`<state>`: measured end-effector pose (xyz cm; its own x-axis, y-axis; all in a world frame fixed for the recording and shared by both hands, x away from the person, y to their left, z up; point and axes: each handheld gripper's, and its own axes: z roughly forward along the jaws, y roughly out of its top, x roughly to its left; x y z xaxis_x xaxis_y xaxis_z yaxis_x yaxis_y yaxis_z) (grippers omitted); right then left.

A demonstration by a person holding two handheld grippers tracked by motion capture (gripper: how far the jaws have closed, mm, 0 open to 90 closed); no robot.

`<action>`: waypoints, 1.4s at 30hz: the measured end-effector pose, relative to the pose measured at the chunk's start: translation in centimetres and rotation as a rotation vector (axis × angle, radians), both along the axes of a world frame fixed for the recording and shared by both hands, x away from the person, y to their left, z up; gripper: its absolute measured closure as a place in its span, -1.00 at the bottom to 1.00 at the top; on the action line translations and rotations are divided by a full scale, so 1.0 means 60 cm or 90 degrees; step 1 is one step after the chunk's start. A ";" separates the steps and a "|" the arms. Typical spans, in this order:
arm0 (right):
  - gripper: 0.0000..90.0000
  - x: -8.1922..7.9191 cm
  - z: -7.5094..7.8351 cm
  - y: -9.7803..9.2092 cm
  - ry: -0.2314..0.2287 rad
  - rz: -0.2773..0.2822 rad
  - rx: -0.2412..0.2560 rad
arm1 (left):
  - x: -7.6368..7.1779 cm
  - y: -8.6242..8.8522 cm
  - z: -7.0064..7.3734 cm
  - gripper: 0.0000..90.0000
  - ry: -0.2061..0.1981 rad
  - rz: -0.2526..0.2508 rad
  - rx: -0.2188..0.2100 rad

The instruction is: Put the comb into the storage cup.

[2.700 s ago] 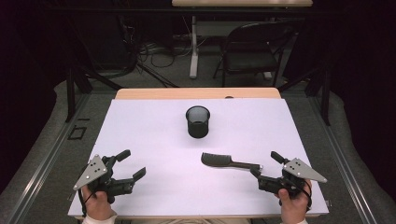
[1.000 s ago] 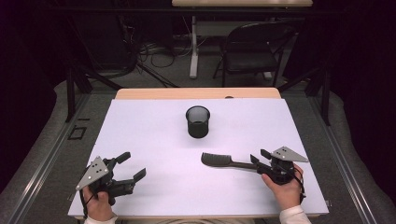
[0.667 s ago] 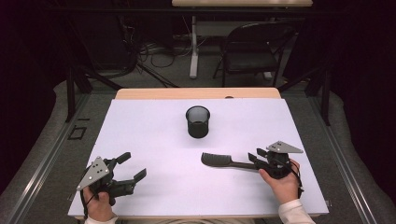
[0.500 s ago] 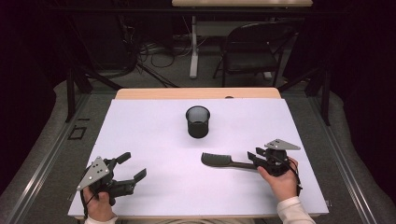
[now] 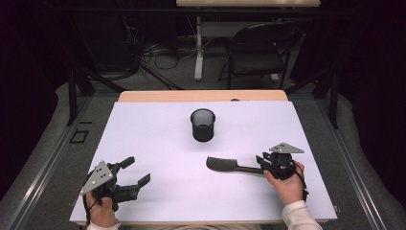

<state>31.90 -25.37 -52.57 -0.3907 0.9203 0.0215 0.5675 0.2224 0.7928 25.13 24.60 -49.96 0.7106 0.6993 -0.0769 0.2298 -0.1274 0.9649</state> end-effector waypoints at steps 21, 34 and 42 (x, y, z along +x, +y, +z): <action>1.00 0.005 -0.021 -0.014 0.051 0.004 -0.001 | 0.002 0.001 -0.003 -0.64 0.005 0.000 0.008; 1.00 0.001 -0.033 -0.015 0.079 0.009 -0.002 | 0.003 0.001 -0.004 -0.64 0.007 0.002 0.008; 1.00 -0.004 -0.036 -0.015 0.088 0.011 0.001 | 0.004 0.002 -0.005 -0.64 0.008 0.001 0.007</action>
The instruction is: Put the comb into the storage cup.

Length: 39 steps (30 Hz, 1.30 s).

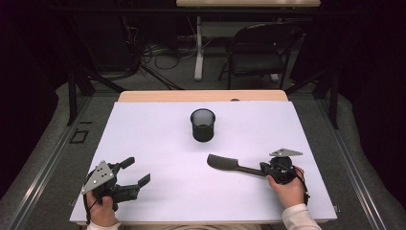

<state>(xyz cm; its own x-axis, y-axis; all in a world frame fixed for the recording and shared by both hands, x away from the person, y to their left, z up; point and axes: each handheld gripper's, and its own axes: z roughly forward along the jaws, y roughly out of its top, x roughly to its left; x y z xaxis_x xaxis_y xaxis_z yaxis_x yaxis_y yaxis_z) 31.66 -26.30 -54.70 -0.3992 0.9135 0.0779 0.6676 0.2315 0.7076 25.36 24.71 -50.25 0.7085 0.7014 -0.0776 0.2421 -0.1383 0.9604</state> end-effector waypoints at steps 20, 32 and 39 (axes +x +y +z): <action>1.00 -0.016 0.001 0.014 0.019 0.026 -0.005 | 0.001 0.001 -0.001 -0.64 0.004 0.003 -0.002; 1.00 -0.019 0.000 0.023 0.026 0.043 -0.007 | 0.002 0.001 -0.002 -0.64 0.007 0.005 -0.001; 1.00 -0.020 -0.001 0.027 0.027 0.049 -0.006 | 0.002 0.000 -0.002 -0.64 0.007 0.006 0.000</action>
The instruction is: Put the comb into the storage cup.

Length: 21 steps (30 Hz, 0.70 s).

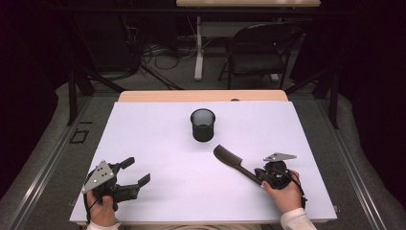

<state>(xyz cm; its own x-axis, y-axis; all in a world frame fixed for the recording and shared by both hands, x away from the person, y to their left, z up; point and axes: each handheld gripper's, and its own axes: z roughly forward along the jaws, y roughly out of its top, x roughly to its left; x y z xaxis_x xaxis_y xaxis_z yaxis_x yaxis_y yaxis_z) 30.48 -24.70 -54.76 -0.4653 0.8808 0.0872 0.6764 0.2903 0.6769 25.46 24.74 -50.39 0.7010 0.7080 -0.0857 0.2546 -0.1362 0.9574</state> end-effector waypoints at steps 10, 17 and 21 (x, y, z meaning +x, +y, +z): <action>1.00 -0.001 -0.001 0.006 0.003 0.011 -0.001 | 0.000 0.000 0.000 -0.64 0.001 0.000 0.001; 1.00 -0.002 -0.001 0.010 0.005 0.015 -0.003 | 0.000 0.000 0.000 -0.64 0.001 -0.001 0.003; 1.00 -0.003 -0.001 0.011 0.007 0.018 -0.005 | 0.001 0.000 -0.001 -0.64 0.001 -0.002 0.004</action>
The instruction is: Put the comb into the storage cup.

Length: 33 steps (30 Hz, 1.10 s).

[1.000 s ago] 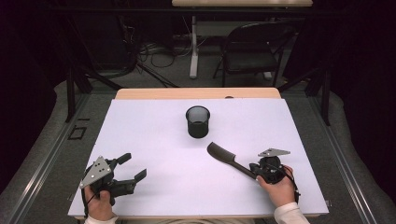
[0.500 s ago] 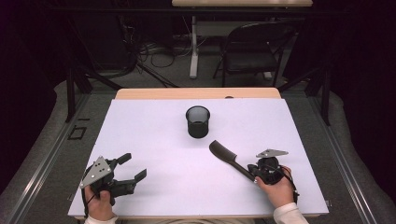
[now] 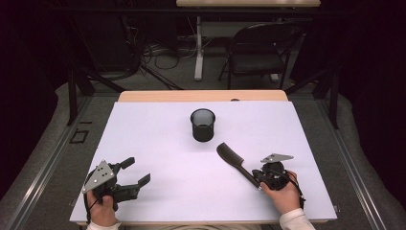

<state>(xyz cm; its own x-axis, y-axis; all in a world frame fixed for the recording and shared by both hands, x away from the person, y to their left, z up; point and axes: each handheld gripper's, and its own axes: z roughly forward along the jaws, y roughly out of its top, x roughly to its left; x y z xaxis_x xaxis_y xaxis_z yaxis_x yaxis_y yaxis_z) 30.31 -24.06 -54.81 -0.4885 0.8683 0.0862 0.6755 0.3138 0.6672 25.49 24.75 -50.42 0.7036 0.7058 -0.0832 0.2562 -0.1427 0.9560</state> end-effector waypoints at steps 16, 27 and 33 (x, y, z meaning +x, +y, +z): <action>0.77 -0.001 0.003 -0.003 -0.013 -0.013 0.004 | 0.000 0.000 -0.001 -0.64 0.001 0.001 -0.006; 0.52 -0.004 0.011 -0.004 -0.034 -0.017 0.008 | 0.001 0.001 -0.001 -0.64 0.003 0.001 -0.004; 0.36 -0.006 0.015 -0.004 -0.047 -0.017 0.013 | 0.001 0.001 -0.001 -0.64 0.004 0.000 -0.005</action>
